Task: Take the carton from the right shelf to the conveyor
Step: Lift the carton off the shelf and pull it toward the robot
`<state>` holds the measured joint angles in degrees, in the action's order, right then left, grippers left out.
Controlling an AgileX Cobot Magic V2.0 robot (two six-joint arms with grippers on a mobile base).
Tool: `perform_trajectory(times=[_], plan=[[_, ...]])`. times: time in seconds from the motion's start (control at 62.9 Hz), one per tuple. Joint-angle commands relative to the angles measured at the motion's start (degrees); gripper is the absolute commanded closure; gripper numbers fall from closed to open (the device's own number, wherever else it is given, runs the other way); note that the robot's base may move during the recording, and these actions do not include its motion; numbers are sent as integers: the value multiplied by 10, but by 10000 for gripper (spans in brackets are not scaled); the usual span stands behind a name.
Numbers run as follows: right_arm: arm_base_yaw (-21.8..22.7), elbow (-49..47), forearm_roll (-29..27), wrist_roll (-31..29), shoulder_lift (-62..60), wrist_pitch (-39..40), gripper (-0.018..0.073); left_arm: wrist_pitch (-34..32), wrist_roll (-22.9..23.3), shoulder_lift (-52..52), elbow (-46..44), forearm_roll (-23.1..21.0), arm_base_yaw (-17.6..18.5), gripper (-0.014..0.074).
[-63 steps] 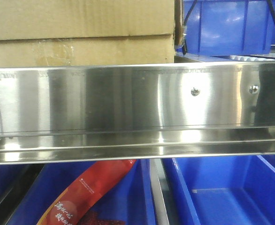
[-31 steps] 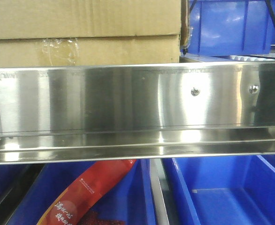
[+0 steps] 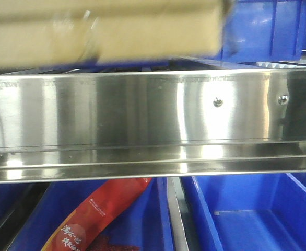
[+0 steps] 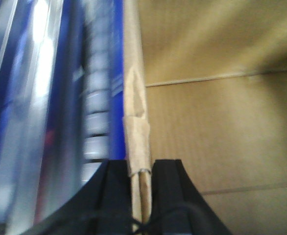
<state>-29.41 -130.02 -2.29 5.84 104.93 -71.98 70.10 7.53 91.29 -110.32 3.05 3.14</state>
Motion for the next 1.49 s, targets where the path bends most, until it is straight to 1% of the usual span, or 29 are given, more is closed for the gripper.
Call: perform_trajectory(times=[0.0,0.143,0.207,0.302,0.413,0.477,0.556,0.668,0.731,0.779,0.842,1.478], plan=[[3,-7,9,-8,-54,20,627,-1,2,-44,-9,-12,-1,612],[3,-4,28,-9,-90,20,627,-1,6,-86,-9,-18,6,612],[3,8,29,-12,-107,20,627,-1,7,-100,-9,-18,20,612],[3,43,29,-13,-142,20,627,-1,22,-119,-6,-10,48,612],[3,99,32,-13,-188,20,627,-1,55,-137,-1,24,98,612],[3,143,32,-14,-219,20,627,-1,78,-144,4,51,135,612],[3,191,33,-14,-253,20,627,-1,99,-150,17,71,182,612],[3,236,33,-14,-289,20,627,-1,126,-149,31,103,235,612],[3,252,33,-14,-301,22,627,-1,141,-147,35,133,258,612],[3,257,33,-14,-303,22,627,-1,147,-144,35,147,268,612],[3,261,33,-14,-303,21,627,-1,151,-142,35,151,275,612],[3,263,33,-14,-301,20,627,-1,151,-140,35,151,274,612]])
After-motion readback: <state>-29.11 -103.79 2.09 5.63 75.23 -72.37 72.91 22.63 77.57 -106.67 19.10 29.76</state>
